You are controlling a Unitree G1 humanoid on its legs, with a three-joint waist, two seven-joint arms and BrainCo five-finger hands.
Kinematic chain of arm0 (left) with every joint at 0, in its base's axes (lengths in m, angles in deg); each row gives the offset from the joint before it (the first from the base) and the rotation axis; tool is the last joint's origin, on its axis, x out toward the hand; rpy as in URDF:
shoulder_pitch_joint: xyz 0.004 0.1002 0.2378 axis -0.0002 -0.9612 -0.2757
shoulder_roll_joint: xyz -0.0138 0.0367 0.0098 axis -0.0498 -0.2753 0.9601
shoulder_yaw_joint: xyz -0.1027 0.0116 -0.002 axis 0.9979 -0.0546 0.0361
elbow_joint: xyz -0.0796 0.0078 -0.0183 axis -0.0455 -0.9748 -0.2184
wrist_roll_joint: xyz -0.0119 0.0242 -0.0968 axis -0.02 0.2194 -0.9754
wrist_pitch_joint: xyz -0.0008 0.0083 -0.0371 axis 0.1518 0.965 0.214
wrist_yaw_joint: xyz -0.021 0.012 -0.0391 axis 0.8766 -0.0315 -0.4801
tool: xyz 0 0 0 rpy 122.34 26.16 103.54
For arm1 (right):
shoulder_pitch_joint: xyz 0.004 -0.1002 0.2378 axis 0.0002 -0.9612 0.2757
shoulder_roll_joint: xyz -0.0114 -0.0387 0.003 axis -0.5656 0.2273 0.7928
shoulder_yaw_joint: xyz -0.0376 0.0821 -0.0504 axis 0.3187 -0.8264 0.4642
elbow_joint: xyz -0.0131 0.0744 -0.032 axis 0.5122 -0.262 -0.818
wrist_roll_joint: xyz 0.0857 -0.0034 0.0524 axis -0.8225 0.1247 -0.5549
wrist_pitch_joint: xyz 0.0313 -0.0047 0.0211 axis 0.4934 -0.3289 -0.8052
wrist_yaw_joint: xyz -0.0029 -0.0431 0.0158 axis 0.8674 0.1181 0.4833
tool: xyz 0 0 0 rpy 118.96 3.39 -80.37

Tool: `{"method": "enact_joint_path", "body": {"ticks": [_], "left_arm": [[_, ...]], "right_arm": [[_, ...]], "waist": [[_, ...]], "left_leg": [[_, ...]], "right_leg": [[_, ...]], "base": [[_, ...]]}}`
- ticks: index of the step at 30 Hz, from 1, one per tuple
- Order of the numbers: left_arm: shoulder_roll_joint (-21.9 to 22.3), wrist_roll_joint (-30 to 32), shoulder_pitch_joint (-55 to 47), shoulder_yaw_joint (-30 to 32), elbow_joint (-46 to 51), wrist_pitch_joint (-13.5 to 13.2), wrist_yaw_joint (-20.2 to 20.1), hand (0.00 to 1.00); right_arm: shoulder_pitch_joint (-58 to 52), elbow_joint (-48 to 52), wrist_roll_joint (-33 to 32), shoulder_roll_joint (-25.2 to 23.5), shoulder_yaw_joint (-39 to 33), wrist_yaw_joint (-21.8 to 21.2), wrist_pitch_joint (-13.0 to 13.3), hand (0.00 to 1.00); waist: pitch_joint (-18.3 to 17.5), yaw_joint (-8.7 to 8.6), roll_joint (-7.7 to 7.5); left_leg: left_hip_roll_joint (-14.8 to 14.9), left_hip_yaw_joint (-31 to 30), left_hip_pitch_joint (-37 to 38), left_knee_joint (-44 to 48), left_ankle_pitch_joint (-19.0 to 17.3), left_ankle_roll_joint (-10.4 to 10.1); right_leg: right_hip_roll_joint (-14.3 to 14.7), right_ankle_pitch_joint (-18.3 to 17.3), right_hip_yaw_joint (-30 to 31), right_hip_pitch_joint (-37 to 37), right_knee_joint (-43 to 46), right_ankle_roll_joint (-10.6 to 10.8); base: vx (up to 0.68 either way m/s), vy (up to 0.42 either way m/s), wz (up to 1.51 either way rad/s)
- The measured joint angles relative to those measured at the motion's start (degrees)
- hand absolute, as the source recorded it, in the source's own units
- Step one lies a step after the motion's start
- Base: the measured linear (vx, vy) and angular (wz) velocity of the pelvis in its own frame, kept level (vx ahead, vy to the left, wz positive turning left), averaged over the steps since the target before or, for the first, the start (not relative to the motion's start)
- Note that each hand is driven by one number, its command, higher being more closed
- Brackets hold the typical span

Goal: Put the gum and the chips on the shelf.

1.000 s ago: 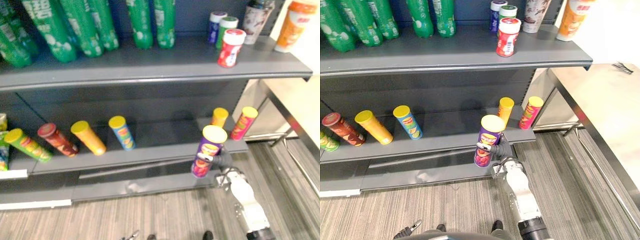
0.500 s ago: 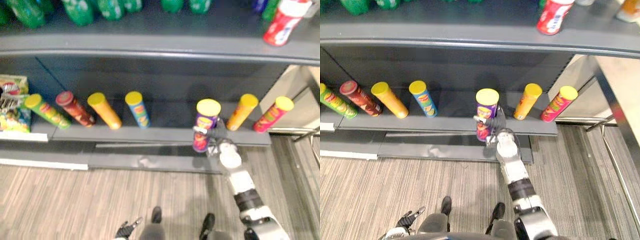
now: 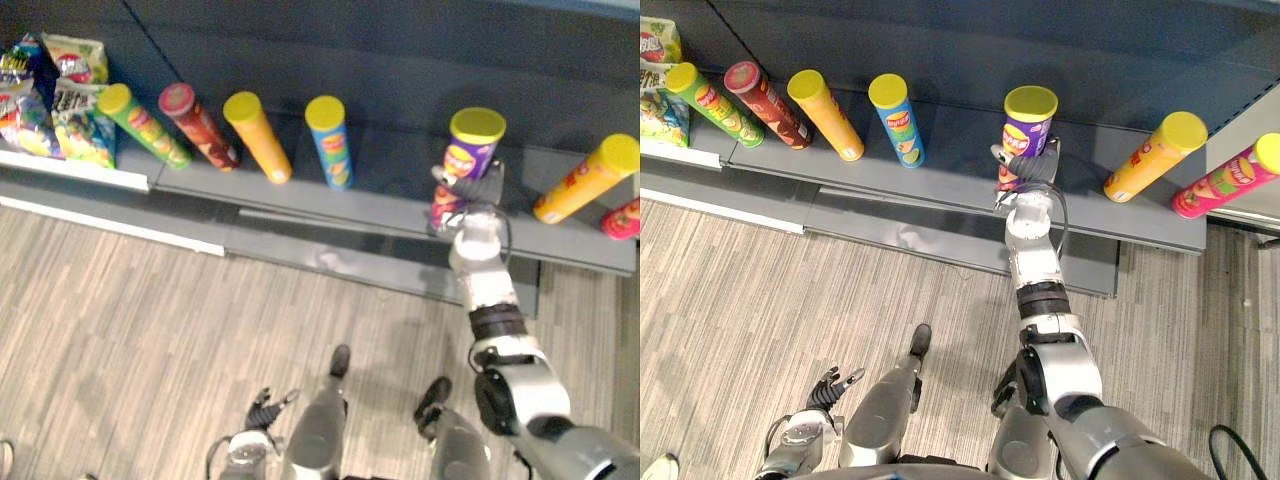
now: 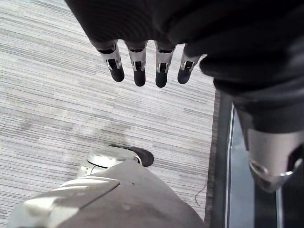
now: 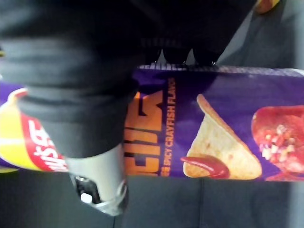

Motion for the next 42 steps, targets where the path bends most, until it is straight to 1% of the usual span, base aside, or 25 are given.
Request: {"method": "enact_joint_path", "body": {"ticks": [3, 5, 7, 8, 11, 15, 17, 19, 23, 24, 27, 33, 36, 40, 41, 42], "left_arm": [[-0.19, -0.03, 0.88, -0.95, 0.67, -0.15, 0.42, 0.00], [-0.18, -0.09, 1.88, -2.21, 0.75, -0.70, 1.09, 0.00], [-0.18, -0.36, 2.07, -2.82, 1.48, -1.11, 1.45, 0.00], [-0.18, -1.92, 2.45, -3.48, 1.90, -1.21, 1.66, 0.00], [-0.09, -2.31, 4.04, -4.89, 1.93, -1.26, 2.02, 0.00], [0.10, -2.38, 5.47, -6.66, 3.34, -1.97, 2.06, 0.00], [1.86, -3.65, 6.33, -7.04, 3.51, -2.32, 2.12, 0.00], [2.97, -4.62, 6.62, -7.53, 3.52, -2.38, 2.12, 0.00], [3.91, -4.62, 8.07, -8.83, 2.86, -2.34, 2.16, 0.00], [4.18, -4.66, 8.17, -8.87, 2.82, -2.36, 2.17, 0.00], [4.26, -5.95, 8.44, -8.96, 2.71, -2.35, 2.18, 0.00], [4.62, -6.86, 9.26, -9.58, 1.83, -2.36, 2.27, 0.00], [4.70, -6.88, 10.18, -10.73, 1.80, -2.41, 2.29, 0.00], [4.82, -6.88, 10.66, -11.17, 1.90, -2.37, 2.20, 0.00], [4.95, -6.88, 10.80, -11.19, 1.87, -2.32, 2.16, 0.00], [5.06, -6.88, 10.98, -11.27, 1.91, -2.34, 2.12, 0.00]], "right_arm": [[1.16, -0.55, -0.02, 0.81, -0.27, 1.88, -0.07, 1.00], [3.09, -2.24, -0.12, 1.03, -2.07, 2.67, -0.18, 1.00], [4.36, -2.26, -0.17, 1.13, -2.39, 3.96, -0.18, 1.00], [5.24, -2.27, -0.17, 1.49, -2.46, 4.72, -0.18, 1.00], [7.36, -2.31, -0.18, 2.46, -3.60, 5.62, -0.16, 1.00], [8.23, -2.39, -0.20, 3.65, -5.60, 7.22, -0.15, 1.00], [8.63, -3.48, -0.62, 4.23, -7.03, 8.46, -0.14, 1.00], [9.45, -4.35, -0.69, 4.22, -7.61, 9.37, -0.14, 1.00], [10.38, -4.42, -1.27, 4.08, -9.10, 10.49, -0.11, 1.00], [10.76, -4.43, -1.91, 4.13, -9.11, 10.91, -0.11, 1.00], [11.60, -4.52, -2.48, 4.21, -9.16, 11.21, 0.13, 1.00], [13.12, -5.06, -2.47, 5.04, -9.18, 11.41, 0.61, 1.00], [13.42, -5.06, -2.46, 6.02, -9.19, 11.47, 1.16, 1.00], [16.49, -6.75, -2.48, 8.34, -10.22, 12.13, 1.08, 1.00], [16.72, -6.82, -2.48, 9.19, -10.80, 12.24, 1.07, 1.00], [16.73, -6.83, -2.48, 10.08, -11.19, 12.43, 1.07, 1.00]], "waist": [[0.40, 0.79, 0.41], [0.82, 1.03, 1.21], [1.14, 1.08, 1.69], [1.52, 1.18, 2.05], [2.27, 1.59, 3.15], [2.63, 2.42, 3.85], [3.00, 2.39, 4.53], [3.07, 2.34, 4.70], [3.53, 2.65, 5.66], [3.75, 2.63, 6.16], [3.79, 2.60, 6.31], [3.86, 2.76, 7.32], [3.59, 3.96, 7.72], [3.48, 4.13, 7.89], [3.44, 4.30, 7.95], [3.44, 4.89, 7.95]], "left_leg": [[-0.22, -0.07, -1.38, 0.37, 0.22, 0.19], [-0.35, -0.31, -2.50, 0.87, 0.37, 0.22], [-0.38, -0.49, -3.55, 1.24, 0.40, 0.18], [-0.42, -0.54, -3.94, 1.27, 0.52, 0.18], [-0.61, -0.75, -5.07, 1.45, 0.85, 0.17], [-0.83, -0.88, -6.77, 2.19, 0.96, 0.19], [-1.39, -1.07, -7.18, 2.59, 1.05, 0.28], [-1.51, -1.10, -8.17, 3.07, 1.04, 0.28], [-1.46, -1.50, -9.21, 3.55, 1.19, 0.25], [-1.49, -1.56, -9.57, 3.77, 1.19, 0.25], [-1.68, -1.79, -10.59, 4.07, 1.27, 0.15], [-2.31, -4.11, -11.79, 4.07, 1.92, -0.29], [-2.56, -4.70, -12.55, 4.10, 2.16, -0.42], [-3.27, -6.85, -14.24, 4.02, 2.97, -0.76], [-3.45, -7.41, -14.54, 4.02, 3.06, -0.82], [-3.58, -7.55, -14.66, 4.03, 3.07, -0.82]], "right_leg": [[-0.39, 0.01, 0.05, -1.50, 0.72, -0.01], [-0.53, 0.01, -0.04, -2.35, 1.05, -0.03], [-0.63, -0.03, -0.10, -3.31, 1.51, -0.10], [-0.78, -0.11, -0.09, -3.86, 1.93, -0.22], [-1.41, -0.32, -0.19, -5.27, 3.06, -0.48], [-1.63, -0.46, -0.13, -7.04, 4.09, -0.68], [-2.27, -0.77, -0.14, -7.43, 4.99, -0.61], [-2.37, -0.77, -0.02, -8.31, 5.21, -0.62], [-2.43, -0.93, -0.22, -9.25, 5.96, -0.87], [-2.47, -0.94, -0.22, -9.59, 6.20, -0.89], [-2.88, -1.33, -0.22, -10.82, 7.29, -1.05], [-4.01, -3.02, -2.21, -11.42, 9.83, -1.21], [-4.59, -3.78, -2.64, -12.33, 11.19, -1.39], [-5.64, -4.88, -4.60, -13.27, 12.95, -1.51], [-5.86, -5.13, -5.13, -13.29, 13.26, -1.56], [-6.06, -5.29, -5.23, -13.42, 13.53, -1.50]], "base": [[-0.02, 0.002, 0.01], [-0.03, -0.008, 0.05], [-0.03, -0.009, 0.05], [0.00, 0.000, 0.00], [-0.03, -0.016, 0.05], [0.00, -0.005, 0.01], [-0.02, -0.009, 0.07], [-0.03, 0.000, 0.03], [-0.02, -0.022, 0.04], [0.00, 0.000, 0.00], [-0.01, -0.011, 0.03], [-0.01, -0.040, 0.20], [0.00, -0.047, 0.14], [0.01, -0.049, 0.26], [0.02, -0.047, 0.27], [0.02, -0.038, 0.15]]}}
